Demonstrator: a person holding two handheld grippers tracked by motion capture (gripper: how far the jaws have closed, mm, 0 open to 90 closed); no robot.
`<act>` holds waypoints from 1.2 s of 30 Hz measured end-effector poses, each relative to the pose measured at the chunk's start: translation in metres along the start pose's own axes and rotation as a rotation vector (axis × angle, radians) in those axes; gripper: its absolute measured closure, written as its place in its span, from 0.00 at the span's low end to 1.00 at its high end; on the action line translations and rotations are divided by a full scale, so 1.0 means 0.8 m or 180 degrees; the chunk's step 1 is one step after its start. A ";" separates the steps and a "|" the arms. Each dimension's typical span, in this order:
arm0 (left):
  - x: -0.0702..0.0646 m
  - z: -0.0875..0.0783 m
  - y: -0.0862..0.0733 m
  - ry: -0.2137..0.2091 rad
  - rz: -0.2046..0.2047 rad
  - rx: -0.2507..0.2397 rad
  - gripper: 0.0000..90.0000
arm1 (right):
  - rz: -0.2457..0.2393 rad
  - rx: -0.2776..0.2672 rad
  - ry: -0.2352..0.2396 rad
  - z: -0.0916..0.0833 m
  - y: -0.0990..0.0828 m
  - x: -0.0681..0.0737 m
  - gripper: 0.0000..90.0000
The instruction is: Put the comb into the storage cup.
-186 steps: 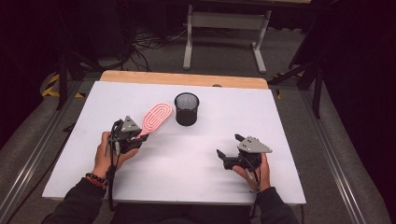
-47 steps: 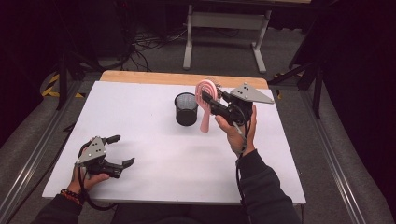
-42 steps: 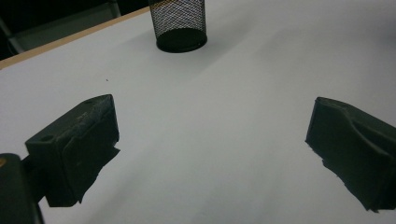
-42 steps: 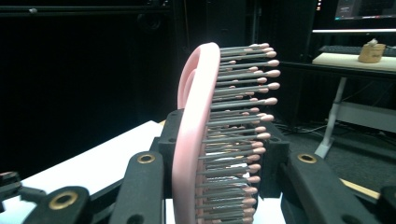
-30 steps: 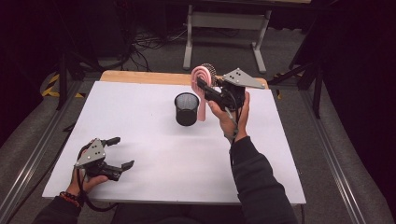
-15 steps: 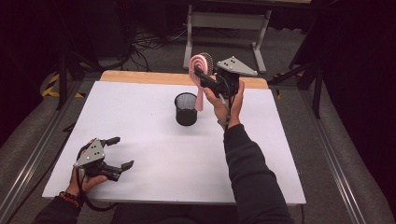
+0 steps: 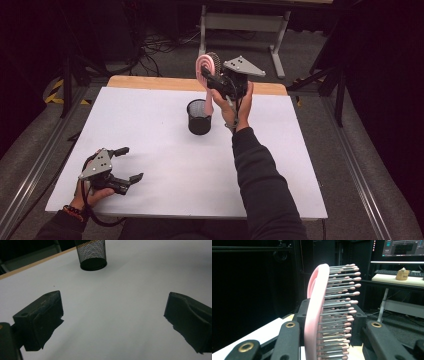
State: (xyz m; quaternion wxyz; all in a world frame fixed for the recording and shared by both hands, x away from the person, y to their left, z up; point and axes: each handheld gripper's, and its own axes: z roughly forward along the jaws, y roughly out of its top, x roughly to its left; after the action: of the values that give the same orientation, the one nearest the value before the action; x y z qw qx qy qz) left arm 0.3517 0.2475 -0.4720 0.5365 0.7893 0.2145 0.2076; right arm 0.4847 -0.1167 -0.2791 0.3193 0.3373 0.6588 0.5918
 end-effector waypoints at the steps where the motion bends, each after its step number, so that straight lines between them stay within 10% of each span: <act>1: 0.000 0.000 0.000 0.0002 -0.0001 0.0000 0.03 | 0.0024 -0.0008 0.0011 0.001 0.000 0.001 0.70; 36: 0.000 0.000 0.000 -0.0003 -0.0001 0.0003 0.04 | 0.0222 0.0336 0.0078 0.039 -0.073 0.014 0.70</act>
State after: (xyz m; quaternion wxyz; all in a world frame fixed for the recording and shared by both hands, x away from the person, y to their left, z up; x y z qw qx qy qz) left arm 0.3514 0.2473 -0.4721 0.5362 0.7897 0.2144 0.2071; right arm 0.4999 -0.0943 -0.3406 0.2722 0.3692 0.6808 0.5711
